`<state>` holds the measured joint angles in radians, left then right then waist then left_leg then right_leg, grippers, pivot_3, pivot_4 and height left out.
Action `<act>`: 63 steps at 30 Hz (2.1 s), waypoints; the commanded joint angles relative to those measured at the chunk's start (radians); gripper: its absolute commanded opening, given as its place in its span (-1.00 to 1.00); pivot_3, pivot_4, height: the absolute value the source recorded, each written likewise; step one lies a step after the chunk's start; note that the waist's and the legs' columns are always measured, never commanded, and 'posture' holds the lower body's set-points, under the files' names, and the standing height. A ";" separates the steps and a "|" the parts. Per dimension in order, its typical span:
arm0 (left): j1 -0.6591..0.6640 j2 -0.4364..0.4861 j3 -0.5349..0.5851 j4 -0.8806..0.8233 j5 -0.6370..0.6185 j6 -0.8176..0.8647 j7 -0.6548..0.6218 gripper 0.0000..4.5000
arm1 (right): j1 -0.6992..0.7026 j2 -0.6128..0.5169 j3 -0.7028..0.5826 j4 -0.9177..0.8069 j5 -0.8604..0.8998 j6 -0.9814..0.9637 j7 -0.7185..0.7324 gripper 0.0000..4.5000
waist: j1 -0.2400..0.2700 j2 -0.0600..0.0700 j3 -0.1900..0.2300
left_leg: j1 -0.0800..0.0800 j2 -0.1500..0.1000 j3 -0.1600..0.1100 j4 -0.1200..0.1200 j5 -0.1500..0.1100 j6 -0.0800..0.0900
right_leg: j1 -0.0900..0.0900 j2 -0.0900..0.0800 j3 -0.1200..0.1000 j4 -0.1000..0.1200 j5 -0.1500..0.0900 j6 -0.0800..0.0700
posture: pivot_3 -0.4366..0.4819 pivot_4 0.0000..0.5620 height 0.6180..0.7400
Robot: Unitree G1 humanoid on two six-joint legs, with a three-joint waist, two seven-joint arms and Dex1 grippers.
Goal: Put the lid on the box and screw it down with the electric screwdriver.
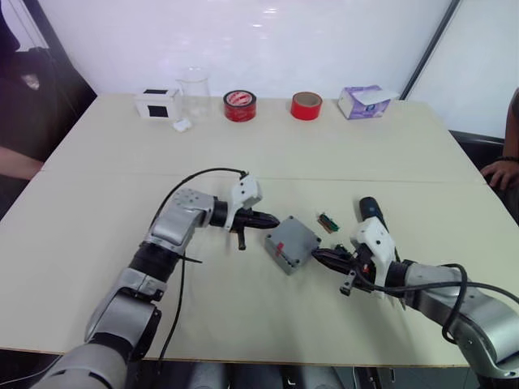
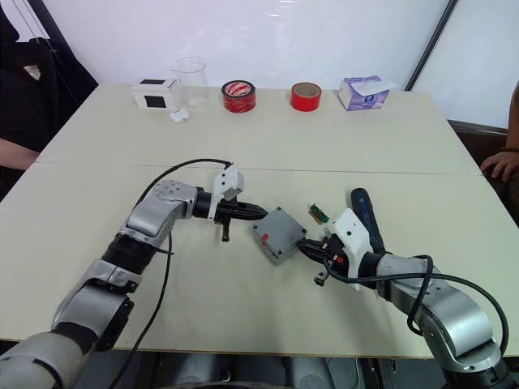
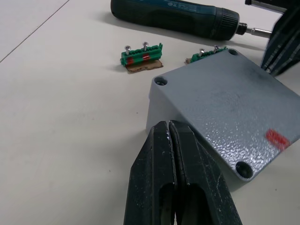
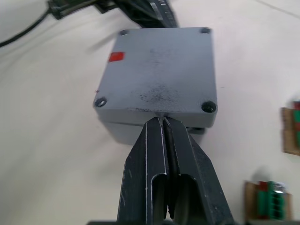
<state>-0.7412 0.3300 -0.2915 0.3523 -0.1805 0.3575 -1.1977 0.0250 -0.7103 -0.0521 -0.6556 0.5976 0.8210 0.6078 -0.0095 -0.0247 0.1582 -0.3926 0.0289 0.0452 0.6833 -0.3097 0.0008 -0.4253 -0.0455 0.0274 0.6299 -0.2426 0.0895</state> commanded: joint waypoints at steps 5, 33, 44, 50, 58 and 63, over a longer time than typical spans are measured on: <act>-0.022 -0.022 -0.012 -0.018 -0.002 -0.027 -0.023 -1.00 | 0.003 0.012 0.005 -0.051 0.004 -0.025 -0.006 -0.98 | 0.000 0.000 0.000 | 0.000 0.000 0.000 0.000 0.000 0.000 | 0.000 0.000 0.000 0.000 0.000 0.000 | -0.05 -0.47 1.00; 0.001 0.014 -0.008 -0.004 0.023 -0.055 -0.024 -1.00 | 0.034 -0.036 0.006 -0.038 -0.030 -0.040 0.037 -0.98 | 0.002 0.000 0.000 | 0.000 0.000 0.000 0.000 0.000 0.000 | 0.000 0.000 0.000 0.000 0.000 0.000 | -0.05 -0.47 1.00; 0.025 0.029 -0.021 0.036 0.059 -0.099 -0.013 -1.00 | 0.008 -0.031 0.074 0.023 -0.147 -0.102 0.013 -0.98 | -0.001 0.000 0.000 | 0.000 0.000 0.000 0.001 0.000 0.000 | 0.000 0.000 0.000 0.001 0.000 0.000 | -0.05 -0.47 1.00; 0.079 0.050 -0.052 -0.041 0.057 -0.067 -0.055 -1.00 | -0.064 0.013 0.161 0.081 -0.225 -0.110 -0.022 -0.98 | 0.000 0.000 0.000 | 0.001 0.000 0.000 0.000 0.000 0.000 | 0.000 0.000 0.000 0.002 0.000 0.000 | -0.05 -0.47 1.00; 0.117 0.102 -0.034 -0.144 0.026 -0.001 -0.085 -1.00 | -0.156 0.073 0.210 0.101 -0.213 -0.087 0.016 -0.98 | -0.003 0.000 0.000 | 0.001 0.000 0.000 0.001 0.000 0.000 | 0.000 0.000 0.000 0.002 0.000 0.000 | -0.05 -0.47 1.00; 0.138 0.120 -0.020 -0.205 0.005 0.042 -0.083 -1.00 | -0.180 0.070 0.240 0.124 -0.221 -0.082 0.052 -0.98 | -0.003 0.000 0.000 | 0.001 0.000 0.000 0.001 0.000 0.000 | 0.000 0.001 0.000 0.002 0.000 0.000 | -0.05 -0.47 1.00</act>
<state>-0.5938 0.4673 -0.3291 0.2194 -0.1223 0.3937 -1.2651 -0.1415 -0.6496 0.1394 -0.5182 0.3640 0.7458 0.6223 -0.0126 -0.0243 0.1578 -0.3917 0.0293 0.0454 0.6839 -0.3097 0.0007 -0.4253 -0.0450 0.0271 0.6320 -0.2423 0.0897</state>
